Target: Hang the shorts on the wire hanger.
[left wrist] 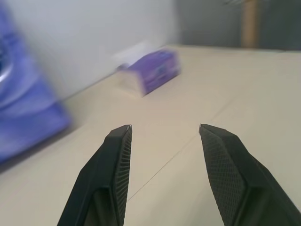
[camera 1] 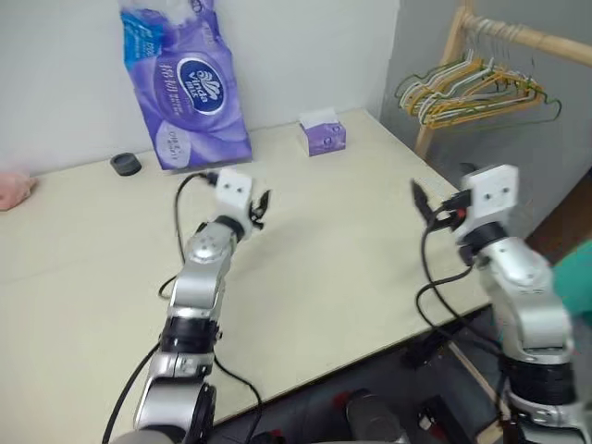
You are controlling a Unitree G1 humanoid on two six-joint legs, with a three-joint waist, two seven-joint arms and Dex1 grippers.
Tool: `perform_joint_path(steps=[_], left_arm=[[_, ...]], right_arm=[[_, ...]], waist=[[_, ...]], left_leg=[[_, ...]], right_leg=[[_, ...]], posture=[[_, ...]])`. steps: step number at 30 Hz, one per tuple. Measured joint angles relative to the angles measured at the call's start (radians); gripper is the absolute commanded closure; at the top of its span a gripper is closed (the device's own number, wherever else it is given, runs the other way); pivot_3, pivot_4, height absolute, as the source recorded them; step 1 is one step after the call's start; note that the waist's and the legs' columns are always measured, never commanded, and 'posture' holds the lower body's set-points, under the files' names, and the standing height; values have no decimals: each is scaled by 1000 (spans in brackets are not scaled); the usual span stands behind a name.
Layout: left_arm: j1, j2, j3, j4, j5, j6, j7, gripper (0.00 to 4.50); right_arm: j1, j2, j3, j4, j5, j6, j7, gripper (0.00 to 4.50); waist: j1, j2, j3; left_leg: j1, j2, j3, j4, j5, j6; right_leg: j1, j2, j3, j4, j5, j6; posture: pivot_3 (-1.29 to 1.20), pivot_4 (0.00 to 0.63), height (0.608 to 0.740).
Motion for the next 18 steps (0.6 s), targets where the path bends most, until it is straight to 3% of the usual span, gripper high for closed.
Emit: perform_joint_path(steps=[5, 9, 14, 18], left_arm=[[184, -57, 95, -102, 30, 30, 188, 2080], [288, -66, 137, -120, 45, 30, 258, 2080], [311, -72, 167, -147, 46, 22, 312, 2080], [313, -81, 168, -171, 41, 18, 322, 2080]], right_arm=[[-8, 122, 129, 195, 1, -165, 86, 17], [-15, 177, 162, 291, 8, -223, 137, 17], [-25, 198, 170, 385, 13, -270, 193, 17], [-52, 200, 169, 439, 11, -290, 213, 17]], waist=[[70, -8, -10], [135, -12, -13], [220, -18, -18], [259, -18, -18]], left_leg=[[1, 0, -3, 0, 0, 0], [0, 0, -5, 0, 4, -7], [0, -1, -8, 0, 5, -8], [1, 0, -10, 0, 6, -10]], right_leg=[[-7, 1, -2, 4, 0, -1], [-10, 2, -3, 8, 2, -4], [-10, 5, -8, 10, 5, -9], [-10, 10, -10, 10, 7, -12]], posture=[[-92, 12, 740], [-33, 10, 740], [16, 10, 740], [45, 20, 740]])
